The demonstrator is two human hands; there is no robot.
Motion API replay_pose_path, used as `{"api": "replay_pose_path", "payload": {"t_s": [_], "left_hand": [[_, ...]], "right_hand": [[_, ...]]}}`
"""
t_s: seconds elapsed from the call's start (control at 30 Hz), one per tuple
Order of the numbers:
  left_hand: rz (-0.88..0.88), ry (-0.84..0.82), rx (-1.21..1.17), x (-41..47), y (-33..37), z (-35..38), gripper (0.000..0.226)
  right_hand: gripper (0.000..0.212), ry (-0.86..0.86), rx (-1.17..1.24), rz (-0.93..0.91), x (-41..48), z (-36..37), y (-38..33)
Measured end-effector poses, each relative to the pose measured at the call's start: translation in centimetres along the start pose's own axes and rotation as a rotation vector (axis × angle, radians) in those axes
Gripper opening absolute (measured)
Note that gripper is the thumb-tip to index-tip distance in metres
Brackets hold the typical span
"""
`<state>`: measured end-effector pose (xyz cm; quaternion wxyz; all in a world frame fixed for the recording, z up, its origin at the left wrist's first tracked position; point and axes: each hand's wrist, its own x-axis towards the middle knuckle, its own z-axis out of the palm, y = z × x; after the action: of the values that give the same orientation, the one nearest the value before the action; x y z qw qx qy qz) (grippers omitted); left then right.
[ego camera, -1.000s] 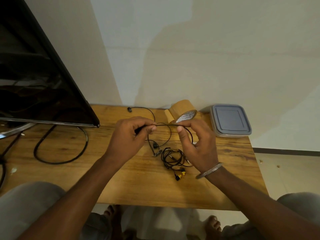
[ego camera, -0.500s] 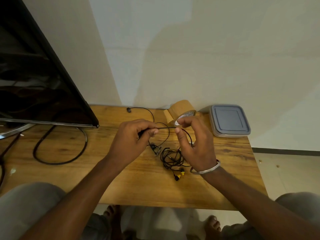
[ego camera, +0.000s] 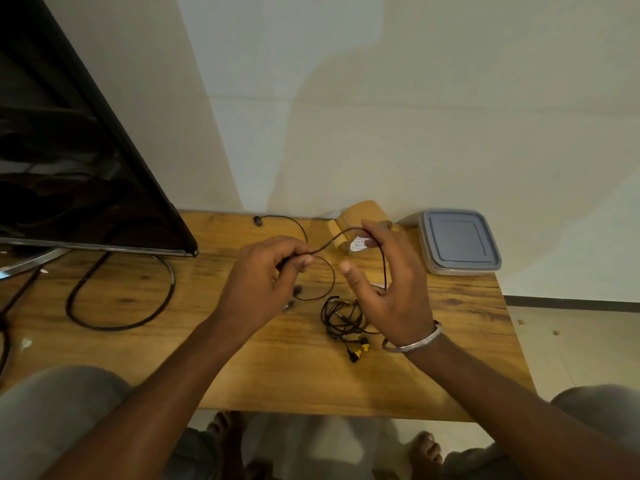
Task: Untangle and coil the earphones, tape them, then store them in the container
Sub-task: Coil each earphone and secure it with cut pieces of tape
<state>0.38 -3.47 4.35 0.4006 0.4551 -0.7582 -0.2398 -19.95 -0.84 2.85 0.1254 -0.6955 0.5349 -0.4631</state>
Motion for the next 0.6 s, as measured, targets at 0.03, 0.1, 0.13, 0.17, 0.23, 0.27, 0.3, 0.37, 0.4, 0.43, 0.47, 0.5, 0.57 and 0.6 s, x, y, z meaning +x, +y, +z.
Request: {"api": "replay_pose_path", "payload": {"t_s": [0.03,0.1,0.13,0.17,0.23,0.27,0.3,0.37,0.4,0.43,0.47,0.5,0.57,0.6], "left_hand": [[0.035,-0.037,0.002,-0.1,0.3,0.3,0.010],[0.081,-0.106,0.013,-0.4,0.6,0.7,0.013],[0.089,-0.122,0.017,-0.4,0.7,0.8,0.015],[0.091,-0.122,0.018,-0.3,0.6,0.8,0.016],[0.091,-0.103,0.009,-0.2,0.5,0.6,0.014],[0.089,-0.100,0.003,-0.2,0.5,0.5,0.013],[0.086,-0.104,-0.002,-0.2,0.5,0.5,0.013],[0.087,-0.135,-0.003,-0.2,0.6,0.5,0.012],[0.087,-0.152,0.000,-0.3,0.5,0.6,0.012],[0.078,-0.159,0.001,-0.3,0.5,0.7,0.012],[0.057,-0.151,-0.004,-0.3,0.4,0.7,0.011],[0.026,-0.129,-0.016,-0.3,0.2,0.6,0.009],[-0.049,-0.068,-0.042,-0.1,-0.3,0.3,0.010],[-0.078,-0.046,-0.047,-0.1,-0.5,0.1,0.012]], "right_hand": [[0.055,-0.046,-0.042,-0.028,-0.2,0.1,-0.1],[0.061,-0.091,-0.121,-0.099,-0.4,0.2,-0.2],[0.063,-0.084,-0.138,-0.116,-0.4,0.2,-0.3],[0.066,-0.071,-0.136,-0.123,-0.4,0.1,-0.3],[0.070,-0.051,-0.148,-0.153,-0.3,0.0,-0.3],[0.064,-0.046,-0.175,-0.185,-0.3,0.0,-0.3],[0.053,-0.044,-0.201,-0.223,-0.3,0.2,-0.1],[0.024,-0.043,-0.217,-0.286,-0.4,0.3,0.4],[0.013,-0.039,-0.208,-0.291,-0.4,0.3,0.4],[0.007,-0.023,-0.190,-0.271,-0.4,0.2,0.4],[0.004,0.010,-0.163,-0.230,-0.3,0.1,0.3],[0.002,0.058,-0.124,-0.174,-0.1,0.0,0.0],[0.004,0.145,-0.032,-0.042,0.2,-0.3,0.0],[0.007,0.161,-0.001,0.013,0.2,-0.4,0.2]]}}
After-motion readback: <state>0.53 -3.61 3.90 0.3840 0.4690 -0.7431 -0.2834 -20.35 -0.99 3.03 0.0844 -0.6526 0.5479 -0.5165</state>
